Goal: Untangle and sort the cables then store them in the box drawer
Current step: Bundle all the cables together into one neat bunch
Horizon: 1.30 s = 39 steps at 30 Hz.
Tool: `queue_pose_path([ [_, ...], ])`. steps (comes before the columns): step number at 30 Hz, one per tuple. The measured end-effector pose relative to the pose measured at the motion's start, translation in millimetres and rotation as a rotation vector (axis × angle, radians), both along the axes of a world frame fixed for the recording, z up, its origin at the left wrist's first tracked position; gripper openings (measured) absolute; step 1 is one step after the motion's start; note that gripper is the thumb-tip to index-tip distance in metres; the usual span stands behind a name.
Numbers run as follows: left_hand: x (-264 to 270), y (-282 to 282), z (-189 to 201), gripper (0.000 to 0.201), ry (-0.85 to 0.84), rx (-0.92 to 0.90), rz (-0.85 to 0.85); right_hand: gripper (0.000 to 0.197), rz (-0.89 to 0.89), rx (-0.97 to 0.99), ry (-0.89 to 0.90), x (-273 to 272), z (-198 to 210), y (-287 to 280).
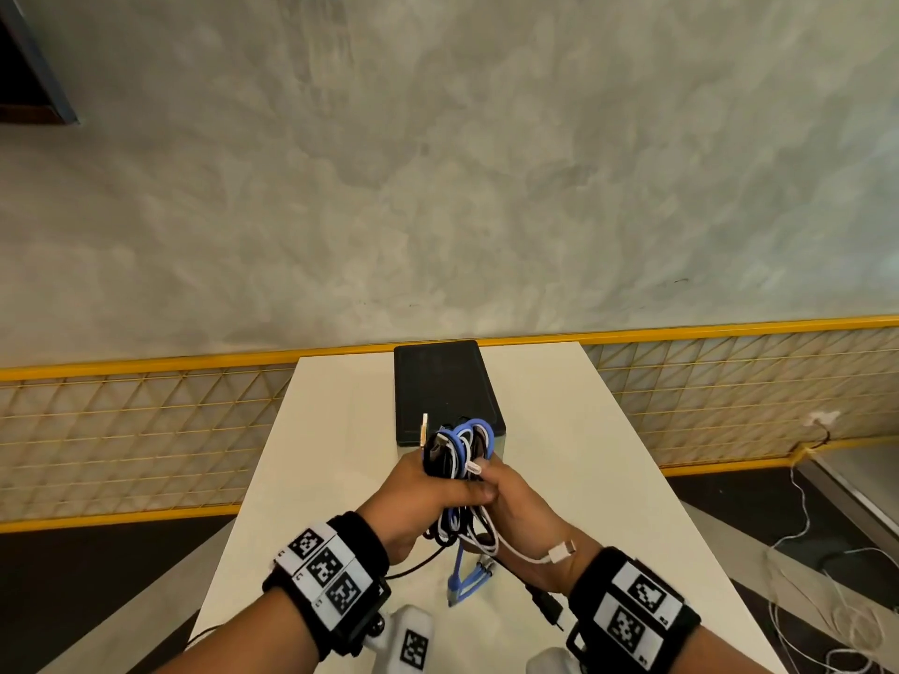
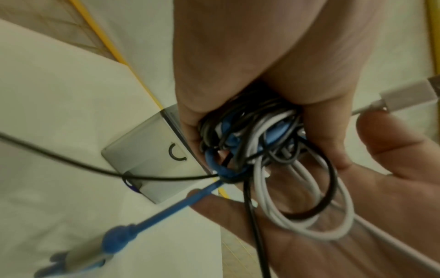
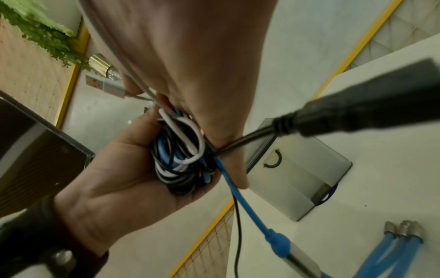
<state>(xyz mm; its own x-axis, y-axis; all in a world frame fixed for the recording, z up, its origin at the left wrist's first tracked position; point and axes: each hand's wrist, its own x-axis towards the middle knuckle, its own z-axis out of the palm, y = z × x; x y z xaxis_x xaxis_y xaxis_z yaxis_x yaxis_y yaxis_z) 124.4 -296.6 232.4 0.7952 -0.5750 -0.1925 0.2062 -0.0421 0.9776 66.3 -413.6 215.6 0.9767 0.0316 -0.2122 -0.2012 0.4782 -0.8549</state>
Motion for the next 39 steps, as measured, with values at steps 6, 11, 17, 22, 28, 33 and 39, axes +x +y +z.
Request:
queue_pose_path([
  [6,-1,-5,0,0.026,0.022,-0.105,0.112,0.066,0.069,-0.03,-0.063,-7,3,1],
  [11,-6,-10,0,0.031,0.062,-0.188,0.195,0.065,0.04,-0.185,-0.215,-9,0,4],
  [17,-1,-8,9,0.023,0.05,-0.192,0.22,0.114,0.185,-0.194,-0.168,-11,-12,-18],
  [22,5,-9,26,0.015,0.118,-0.287,0.198,0.072,0.23,-0.37,-0.161,-9,-12,-8],
  [28,9,-3,33,0.013,0.196,-0.33,0.157,0.007,0.165,-0.364,-0.098,-11,-15,-1],
  [33,13,8,27,0.011,0.292,-0.398,0.149,0.004,0.209,-0.405,-0.031,-15,-21,-12],
  [39,13,11,50,0.009,0.331,-0.508,0.146,0.013,0.196,-0.593,-0.029,-14,-21,-27],
])
